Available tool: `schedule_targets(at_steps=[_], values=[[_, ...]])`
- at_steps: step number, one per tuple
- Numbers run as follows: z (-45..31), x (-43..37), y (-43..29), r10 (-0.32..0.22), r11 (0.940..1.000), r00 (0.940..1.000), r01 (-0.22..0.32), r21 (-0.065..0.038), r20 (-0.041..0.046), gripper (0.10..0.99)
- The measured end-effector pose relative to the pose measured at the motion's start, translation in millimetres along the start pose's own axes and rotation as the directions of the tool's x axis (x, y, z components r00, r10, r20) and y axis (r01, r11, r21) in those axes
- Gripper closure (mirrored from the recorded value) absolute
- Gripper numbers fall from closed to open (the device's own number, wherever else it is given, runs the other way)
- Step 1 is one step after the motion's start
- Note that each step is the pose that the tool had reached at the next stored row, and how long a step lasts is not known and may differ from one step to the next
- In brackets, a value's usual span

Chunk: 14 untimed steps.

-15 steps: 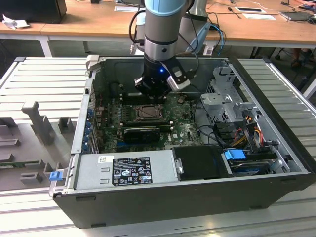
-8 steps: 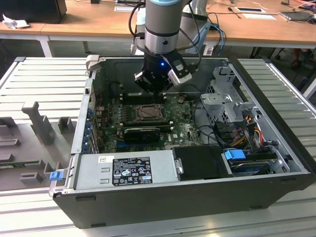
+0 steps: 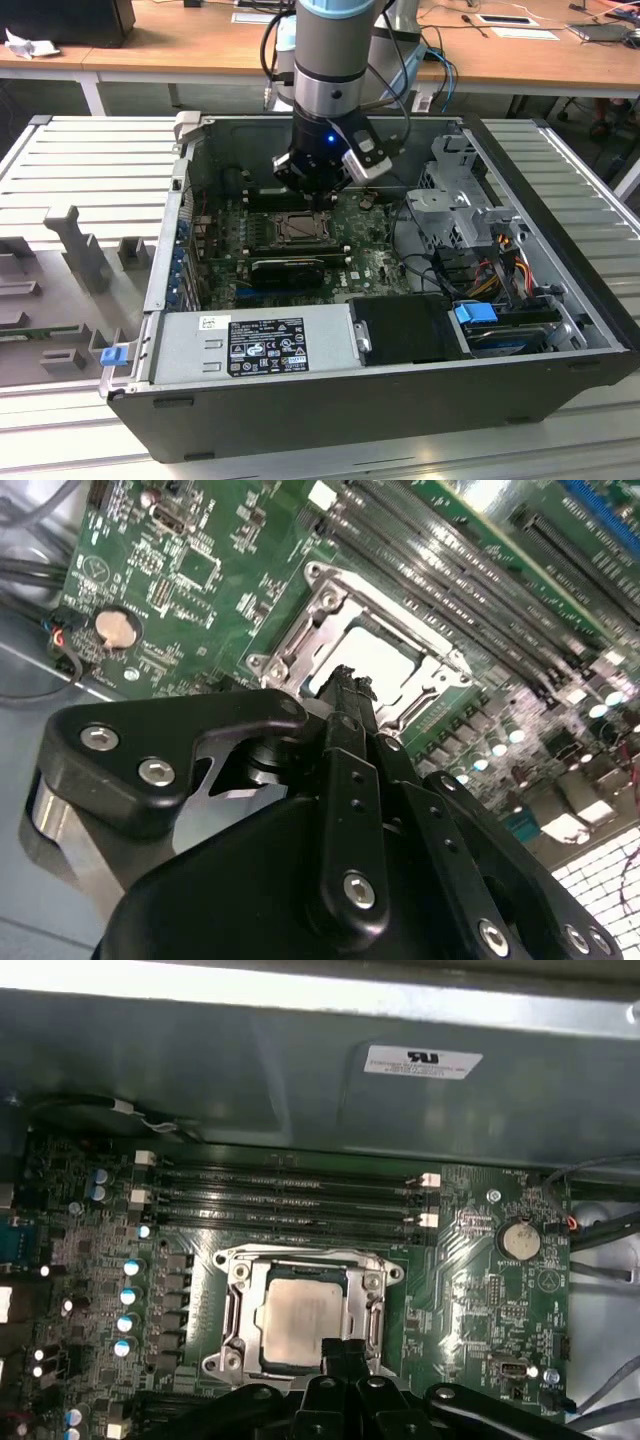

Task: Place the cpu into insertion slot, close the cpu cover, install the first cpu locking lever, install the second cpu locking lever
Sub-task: 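Install the second cpu locking lever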

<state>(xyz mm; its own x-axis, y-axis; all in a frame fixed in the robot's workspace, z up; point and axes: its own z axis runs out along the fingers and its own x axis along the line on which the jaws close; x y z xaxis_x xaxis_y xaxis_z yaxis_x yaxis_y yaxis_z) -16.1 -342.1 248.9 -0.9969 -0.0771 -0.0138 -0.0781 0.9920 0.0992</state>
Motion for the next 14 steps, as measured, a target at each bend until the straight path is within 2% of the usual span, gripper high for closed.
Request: schedule_targets(at_steps=[3,5,7,9,14], values=[[0.3,0.7,-5.9,0.0,1.0,1.0,0.0,0.0,-0.0014,0.98],[2.2,0.9,-8.7,0.001,1.0,1.0,-0.001,-0.001,-0.0082,0.98],[4.1,1.4,-13.2,0.001,1.0,0.9999,-0.001,-0.001,-0.0106,0.98],[4.6,1.9,-18.2,0.001,1.0,0.9999,-0.001,-0.001,-0.0106,0.98],[4.1,2.5,-25.6,0.001,1.0,0.9999,-0.001,-0.002,-0.0106,0.98]])
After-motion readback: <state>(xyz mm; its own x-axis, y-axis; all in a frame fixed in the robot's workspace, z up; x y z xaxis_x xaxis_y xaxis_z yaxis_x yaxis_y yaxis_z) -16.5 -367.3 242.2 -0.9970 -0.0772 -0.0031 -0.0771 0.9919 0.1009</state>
